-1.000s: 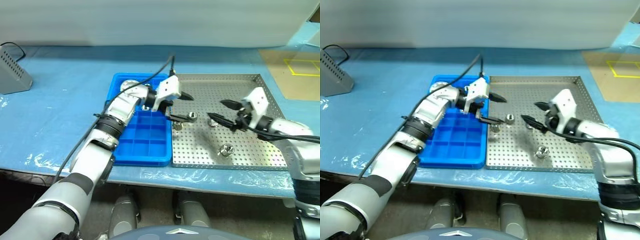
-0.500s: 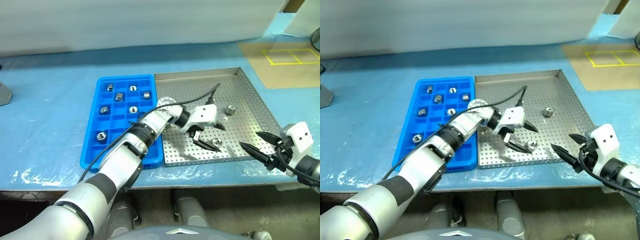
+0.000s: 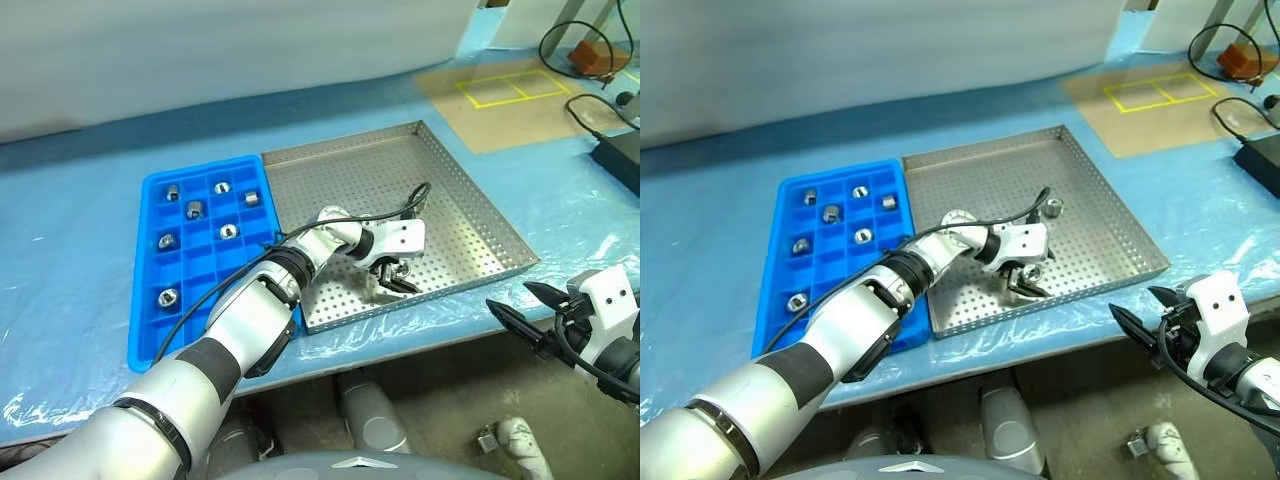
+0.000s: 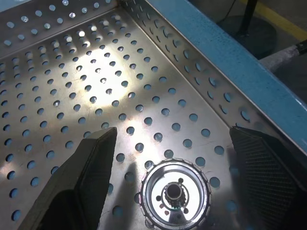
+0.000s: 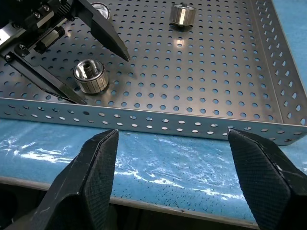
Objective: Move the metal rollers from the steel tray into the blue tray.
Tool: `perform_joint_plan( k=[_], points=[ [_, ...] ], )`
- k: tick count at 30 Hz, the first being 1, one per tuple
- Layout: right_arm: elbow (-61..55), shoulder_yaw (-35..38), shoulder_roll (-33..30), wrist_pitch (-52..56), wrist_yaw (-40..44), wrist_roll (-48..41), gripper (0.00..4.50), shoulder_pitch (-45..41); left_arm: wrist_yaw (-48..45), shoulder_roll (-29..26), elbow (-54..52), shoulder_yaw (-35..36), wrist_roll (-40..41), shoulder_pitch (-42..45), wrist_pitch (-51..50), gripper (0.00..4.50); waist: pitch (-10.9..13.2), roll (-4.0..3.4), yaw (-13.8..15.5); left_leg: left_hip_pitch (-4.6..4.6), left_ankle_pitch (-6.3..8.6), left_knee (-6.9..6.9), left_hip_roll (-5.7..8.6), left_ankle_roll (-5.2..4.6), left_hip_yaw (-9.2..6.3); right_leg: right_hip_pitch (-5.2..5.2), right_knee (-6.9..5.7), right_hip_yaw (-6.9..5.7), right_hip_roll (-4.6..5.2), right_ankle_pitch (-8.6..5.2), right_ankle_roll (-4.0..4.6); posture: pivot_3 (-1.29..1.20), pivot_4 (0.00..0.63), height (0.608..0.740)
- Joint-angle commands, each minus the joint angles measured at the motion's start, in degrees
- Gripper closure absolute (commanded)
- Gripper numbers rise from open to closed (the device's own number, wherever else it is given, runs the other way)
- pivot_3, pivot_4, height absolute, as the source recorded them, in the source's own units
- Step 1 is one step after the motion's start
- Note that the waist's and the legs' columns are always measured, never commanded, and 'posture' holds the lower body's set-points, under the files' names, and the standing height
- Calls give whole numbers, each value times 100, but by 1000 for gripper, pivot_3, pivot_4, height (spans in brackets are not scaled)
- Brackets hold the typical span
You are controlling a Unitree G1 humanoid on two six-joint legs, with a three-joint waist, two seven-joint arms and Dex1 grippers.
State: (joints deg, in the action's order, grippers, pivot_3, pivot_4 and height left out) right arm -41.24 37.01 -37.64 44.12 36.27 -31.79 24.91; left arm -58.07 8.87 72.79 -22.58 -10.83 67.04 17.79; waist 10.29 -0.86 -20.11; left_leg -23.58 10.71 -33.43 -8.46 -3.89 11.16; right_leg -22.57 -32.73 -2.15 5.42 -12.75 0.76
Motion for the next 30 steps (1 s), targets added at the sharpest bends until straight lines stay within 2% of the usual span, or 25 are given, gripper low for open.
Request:
perform_joint_plan(
  k=[1, 9, 17, 30],
  points=[
    [-186, 71, -37, -100, -28, -69, 769, -16, 151, 221, -1, 65, -115, 141, 111, 476, 0, 0, -48, -1, 2, -1, 8, -4, -4, 4, 0, -2, 7, -3, -6, -837, 150, 740],
    [-77, -90, -152, -119, -17, 8, 769, -102, -61, 89, -1, 155, -170, 1, 60, 476, -3, -6, -184, -3, 18, -6, 73, -33, -72, 57, 4, -90, 87, -28, -50, -813, 150, 740],
    [-68, -121, -223, -82, -3, 13, 769, -130, 343, 97, 68, 156, -296, -121, -134, 476, -5, -10, -287, -48, 27, -53, 72, -47, -119, 62, 4, -135, 90, -32, -56, -799, 150, 740],
    [-104, -108, -320, 47, -25, -67, 769, -169, 547, 135, 71, 81, -451, -360, -211, 476, -1, -3, -290, -37, 41, -78, 74, -30, -142, 102, 5, -154, 97, -36, -64, -785, 150, 740]
  ],
)
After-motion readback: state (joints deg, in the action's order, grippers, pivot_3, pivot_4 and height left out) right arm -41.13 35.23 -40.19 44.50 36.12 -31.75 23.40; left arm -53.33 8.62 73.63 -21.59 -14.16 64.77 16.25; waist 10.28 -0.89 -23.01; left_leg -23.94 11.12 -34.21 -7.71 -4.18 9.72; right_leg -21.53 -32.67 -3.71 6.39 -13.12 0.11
